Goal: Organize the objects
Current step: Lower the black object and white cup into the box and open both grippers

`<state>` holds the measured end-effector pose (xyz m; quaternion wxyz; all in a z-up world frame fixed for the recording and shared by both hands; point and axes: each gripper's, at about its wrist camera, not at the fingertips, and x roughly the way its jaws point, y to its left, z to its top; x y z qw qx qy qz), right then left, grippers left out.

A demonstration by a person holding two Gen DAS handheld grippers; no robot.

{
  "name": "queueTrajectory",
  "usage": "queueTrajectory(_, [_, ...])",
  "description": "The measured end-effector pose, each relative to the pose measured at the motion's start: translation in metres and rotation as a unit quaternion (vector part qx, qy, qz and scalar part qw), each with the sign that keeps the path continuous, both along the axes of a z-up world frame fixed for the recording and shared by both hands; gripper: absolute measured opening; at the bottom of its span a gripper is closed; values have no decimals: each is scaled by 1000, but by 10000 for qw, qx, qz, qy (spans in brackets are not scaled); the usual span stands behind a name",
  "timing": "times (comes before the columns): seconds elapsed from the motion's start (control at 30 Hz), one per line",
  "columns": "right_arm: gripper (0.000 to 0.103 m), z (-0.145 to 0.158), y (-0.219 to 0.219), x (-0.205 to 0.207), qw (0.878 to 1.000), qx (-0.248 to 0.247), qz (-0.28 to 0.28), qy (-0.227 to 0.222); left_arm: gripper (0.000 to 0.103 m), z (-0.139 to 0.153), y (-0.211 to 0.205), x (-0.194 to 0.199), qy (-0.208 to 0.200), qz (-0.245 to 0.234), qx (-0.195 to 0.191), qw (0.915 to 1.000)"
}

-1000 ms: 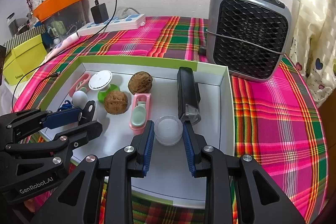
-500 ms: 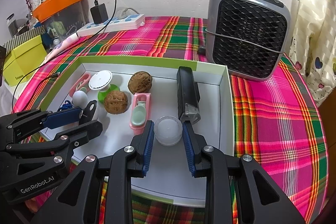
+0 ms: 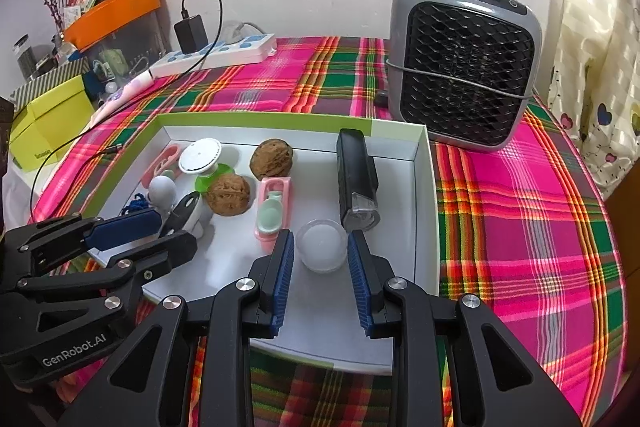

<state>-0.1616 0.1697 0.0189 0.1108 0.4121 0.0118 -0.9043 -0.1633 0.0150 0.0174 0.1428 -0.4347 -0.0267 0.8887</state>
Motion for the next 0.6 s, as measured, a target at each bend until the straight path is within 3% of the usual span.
queueTrajectory(0.13, [29,2,-1,6,10000,-23,8,61,41,7,-1,7,138,42,20,9999])
queueTrajectory(0.2, [37,3,-1,9,10000,-48,5,66,41,9,-2,10,143,28,29,9999])
queueTrajectory(0.6, [38,11,-3,35,9997,-135,-72,204,41,18,-2,35,269,69,-21,9996])
